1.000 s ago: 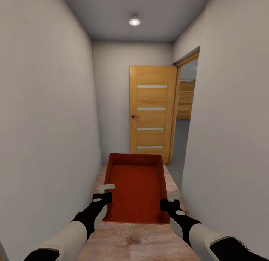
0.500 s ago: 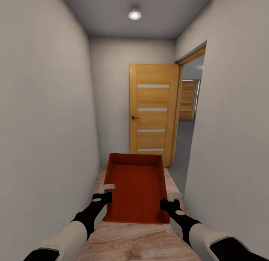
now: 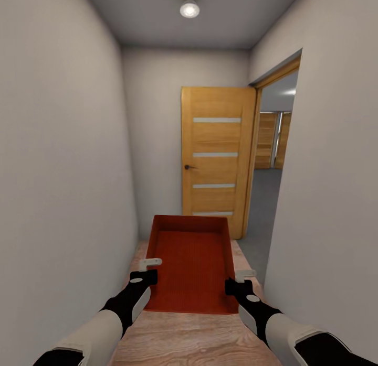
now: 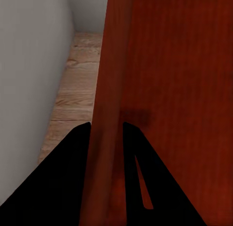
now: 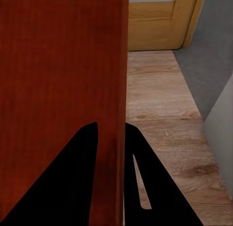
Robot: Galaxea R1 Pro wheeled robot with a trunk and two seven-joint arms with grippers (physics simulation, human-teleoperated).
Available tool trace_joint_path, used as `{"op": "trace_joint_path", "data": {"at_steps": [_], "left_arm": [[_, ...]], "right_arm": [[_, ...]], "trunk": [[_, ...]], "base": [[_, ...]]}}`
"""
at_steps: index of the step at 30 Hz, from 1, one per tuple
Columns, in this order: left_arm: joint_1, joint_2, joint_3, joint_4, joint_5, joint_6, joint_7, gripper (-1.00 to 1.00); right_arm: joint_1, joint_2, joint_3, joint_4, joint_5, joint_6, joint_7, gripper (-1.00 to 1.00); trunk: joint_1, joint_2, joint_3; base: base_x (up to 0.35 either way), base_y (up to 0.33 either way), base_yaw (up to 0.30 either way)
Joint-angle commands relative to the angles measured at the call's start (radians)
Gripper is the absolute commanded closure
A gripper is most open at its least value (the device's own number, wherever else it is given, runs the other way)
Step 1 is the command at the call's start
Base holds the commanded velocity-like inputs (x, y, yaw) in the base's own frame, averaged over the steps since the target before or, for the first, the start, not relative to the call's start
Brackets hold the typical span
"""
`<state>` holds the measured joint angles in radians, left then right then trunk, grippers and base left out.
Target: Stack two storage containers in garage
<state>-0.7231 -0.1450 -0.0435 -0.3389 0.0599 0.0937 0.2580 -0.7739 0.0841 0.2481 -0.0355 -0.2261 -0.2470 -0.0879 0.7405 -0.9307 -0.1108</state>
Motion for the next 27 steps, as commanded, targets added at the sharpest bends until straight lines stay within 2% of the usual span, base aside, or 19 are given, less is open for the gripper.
{"op": "trace_joint_path", "data": {"at_steps": [1,27], "left_arm": [[-0.001,0.076,0.053,0.000,0.014,0.007,0.011,1.00],[-0.001,0.076,0.053,0.000,0.014,-0.009,0.012,1.00]], "right_arm": [[-0.001,-0.011,-0.035,-0.004,0.002,-0.003,-0.006,1.00],[-0.001,-0.010,-0.035,-0.004,0.002,-0.004,-0.006,1.00]], "trunk": [[0.001,-0.001,-0.001],[0.001,-0.001,-0.001]], "base": [[0.323,0.000,0.000],[0.323,0.000,0.000]]}}
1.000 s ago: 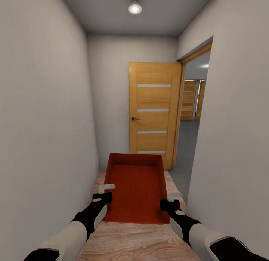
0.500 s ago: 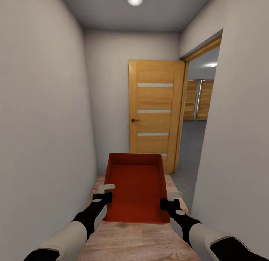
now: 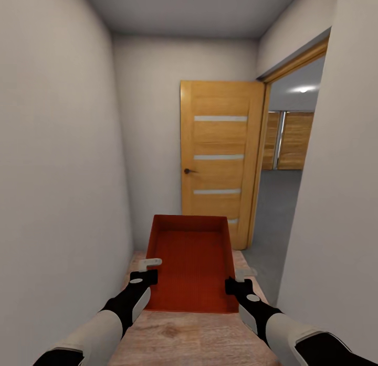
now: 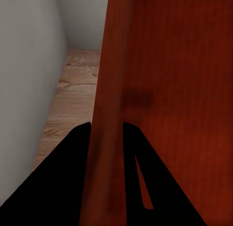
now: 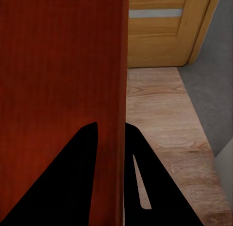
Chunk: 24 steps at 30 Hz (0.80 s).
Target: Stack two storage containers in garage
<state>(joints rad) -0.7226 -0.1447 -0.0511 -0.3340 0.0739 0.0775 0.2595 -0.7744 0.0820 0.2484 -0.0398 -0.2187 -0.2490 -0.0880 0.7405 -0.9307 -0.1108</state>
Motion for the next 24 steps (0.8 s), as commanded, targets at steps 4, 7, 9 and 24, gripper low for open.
{"op": "trace_joint_path", "data": {"at_steps": [4,7,9,24], "left_arm": [[-0.001,0.078,0.060,-0.005,0.000,0.007,0.011,1.00],[-0.001,0.079,0.060,-0.005,0.000,0.007,0.011,1.00],[-0.001,0.079,0.060,-0.005,0.000,0.007,0.011,1.00],[-0.001,0.079,0.060,-0.005,0.000,0.007,0.004,1.00]], "right_arm": [[0.000,-0.008,-0.035,0.000,-0.005,-0.002,-0.006,1.00],[0.000,-0.008,-0.034,0.001,-0.005,-0.001,-0.006,1.00],[0.000,-0.006,-0.035,0.001,-0.007,-0.001,-0.007,1.00],[0.000,-0.007,-0.035,0.001,-0.007,-0.001,-0.006,1.00]], "trunk": [[0.001,-0.001,-0.001],[0.001,-0.001,-0.001],[0.001,-0.001,-0.001],[0.001,-0.001,-0.001]], "base": [[0.323,0.000,0.000],[0.323,0.000,-0.002],[0.323,0.003,-0.153],[0.323,0.139,-0.284]]}}
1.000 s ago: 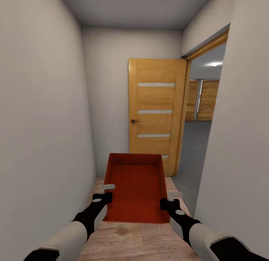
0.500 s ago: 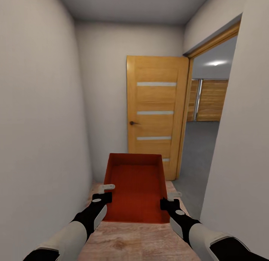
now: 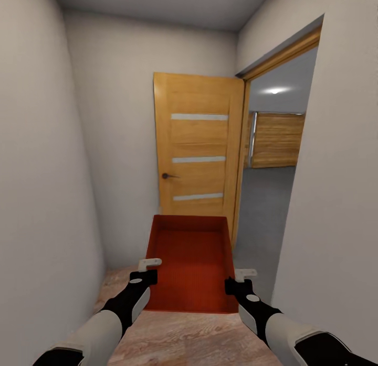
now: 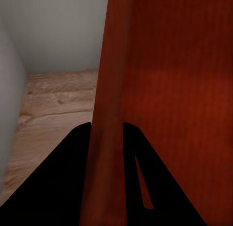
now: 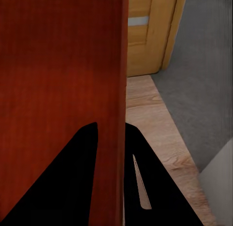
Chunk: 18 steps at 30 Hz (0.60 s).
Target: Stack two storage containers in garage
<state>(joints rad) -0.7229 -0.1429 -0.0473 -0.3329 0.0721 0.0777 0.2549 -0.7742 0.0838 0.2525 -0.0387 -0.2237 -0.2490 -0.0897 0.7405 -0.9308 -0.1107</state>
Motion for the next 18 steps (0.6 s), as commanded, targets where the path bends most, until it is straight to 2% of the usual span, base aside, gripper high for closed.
{"op": "trace_joint_path", "data": {"at_steps": [1,18], "left_arm": [[-0.001,0.077,0.057,-0.006,0.002,0.007,0.009,1.00],[-0.001,0.077,0.057,-0.006,0.002,0.008,0.007,1.00]], "right_arm": [[0.000,-0.009,-0.039,0.000,-0.002,-0.001,-0.004,1.00],[0.000,-0.009,-0.040,0.000,-0.002,-0.002,-0.004,1.00]], "trunk": [[0.001,-0.001,-0.002],[0.001,-0.001,-0.002]], "base": [[0.323,0.157,-0.286],[0.323,0.157,-0.286]]}}
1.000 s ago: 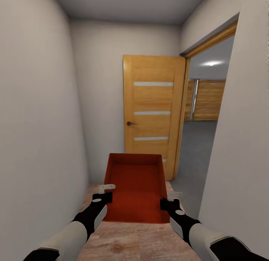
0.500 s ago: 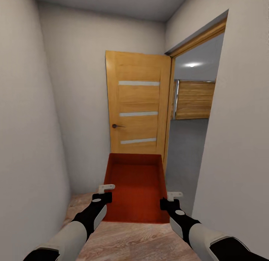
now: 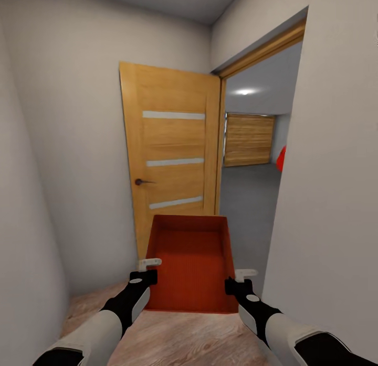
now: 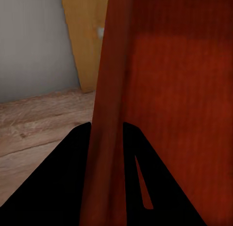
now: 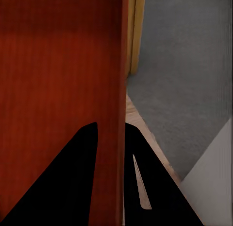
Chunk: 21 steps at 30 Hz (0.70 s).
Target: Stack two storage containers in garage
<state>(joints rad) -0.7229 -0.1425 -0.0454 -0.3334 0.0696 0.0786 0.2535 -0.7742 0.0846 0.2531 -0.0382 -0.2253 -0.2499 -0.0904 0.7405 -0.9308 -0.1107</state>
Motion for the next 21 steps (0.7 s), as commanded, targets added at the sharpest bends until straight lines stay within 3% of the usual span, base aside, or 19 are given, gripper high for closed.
{"op": "trace_joint_path", "data": {"at_steps": [1,21], "left_arm": [[-0.001,0.077,0.055,-0.006,0.005,0.007,0.009,1.00],[-0.001,0.077,0.056,-0.007,0.005,0.007,0.004,1.00]], "right_arm": [[0.000,-0.009,-0.040,0.000,0.000,-0.001,-0.004,1.00],[0.000,-0.009,-0.041,0.000,0.000,0.000,-0.003,1.00]], "trunk": [[0.001,-0.001,-0.002],[0.001,-0.001,-0.002]], "base": [[0.323,0.157,-0.286],[0.317,0.177,-0.286]]}}
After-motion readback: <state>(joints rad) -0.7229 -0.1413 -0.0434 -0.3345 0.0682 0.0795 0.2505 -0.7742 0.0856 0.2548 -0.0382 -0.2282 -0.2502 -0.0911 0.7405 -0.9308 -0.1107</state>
